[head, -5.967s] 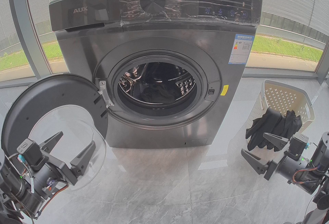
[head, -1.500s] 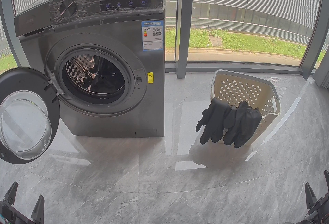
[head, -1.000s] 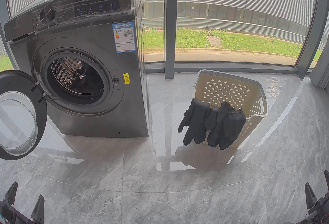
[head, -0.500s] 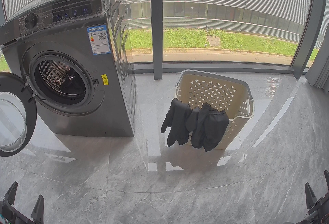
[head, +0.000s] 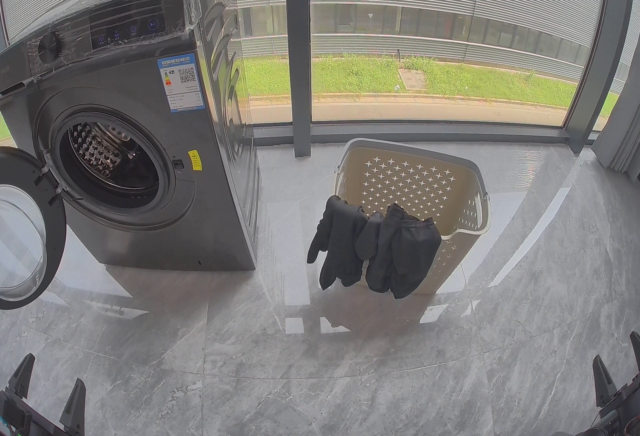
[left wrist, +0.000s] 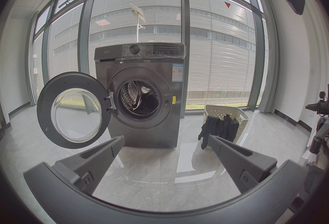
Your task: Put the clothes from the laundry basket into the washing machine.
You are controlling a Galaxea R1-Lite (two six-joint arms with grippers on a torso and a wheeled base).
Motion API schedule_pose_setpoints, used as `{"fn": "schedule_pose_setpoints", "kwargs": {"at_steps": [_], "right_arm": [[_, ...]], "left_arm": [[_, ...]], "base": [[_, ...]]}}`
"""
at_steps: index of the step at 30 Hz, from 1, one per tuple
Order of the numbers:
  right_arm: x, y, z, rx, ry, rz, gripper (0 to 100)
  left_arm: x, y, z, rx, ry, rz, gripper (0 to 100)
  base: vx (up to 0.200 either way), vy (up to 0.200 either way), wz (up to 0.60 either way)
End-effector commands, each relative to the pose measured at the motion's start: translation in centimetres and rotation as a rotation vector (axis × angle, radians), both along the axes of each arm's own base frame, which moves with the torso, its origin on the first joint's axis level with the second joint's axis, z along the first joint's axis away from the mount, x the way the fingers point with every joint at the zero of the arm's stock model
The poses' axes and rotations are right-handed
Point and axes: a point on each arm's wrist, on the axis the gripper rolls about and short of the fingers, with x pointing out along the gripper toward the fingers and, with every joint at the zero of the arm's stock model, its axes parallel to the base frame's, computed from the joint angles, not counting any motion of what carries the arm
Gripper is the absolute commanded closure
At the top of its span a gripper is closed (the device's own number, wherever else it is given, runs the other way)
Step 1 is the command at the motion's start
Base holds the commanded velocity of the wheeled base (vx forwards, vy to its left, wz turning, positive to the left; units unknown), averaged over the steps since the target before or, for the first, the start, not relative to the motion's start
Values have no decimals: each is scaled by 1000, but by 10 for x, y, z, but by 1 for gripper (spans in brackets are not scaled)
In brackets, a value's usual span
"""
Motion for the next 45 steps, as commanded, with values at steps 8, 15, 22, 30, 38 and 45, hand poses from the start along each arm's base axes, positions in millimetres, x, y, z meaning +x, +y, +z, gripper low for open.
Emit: {"fn": "schedule_pose_setpoints", "kwargs": {"at_steps": [8,15,22,30,38,45], "right_arm": [[0,0,-5,-1,1,0,0],[0,0,-5,-1,2,0,0],[0,0,-5,-1,2,2,0],[0,0,-5,-1,2,0,0],[0,0,-5,-1,1,2,0],[0,0,-5,1,2,2,0]], "left_arm": [[0,0,-5,-1,1,1,0],[0,0,-5,-1,1,1,0],[0,0,-5,1,1,1,0],[0,0,-5,1,1,3,0],[0,0,-5,1,1,3,0],[0,0,-5,1,1,1,0]], "base": [[0,-75,0],[0,0,0],[0,-29,0],[0,-200,0],[0,0,0],[0,0,0]]}}
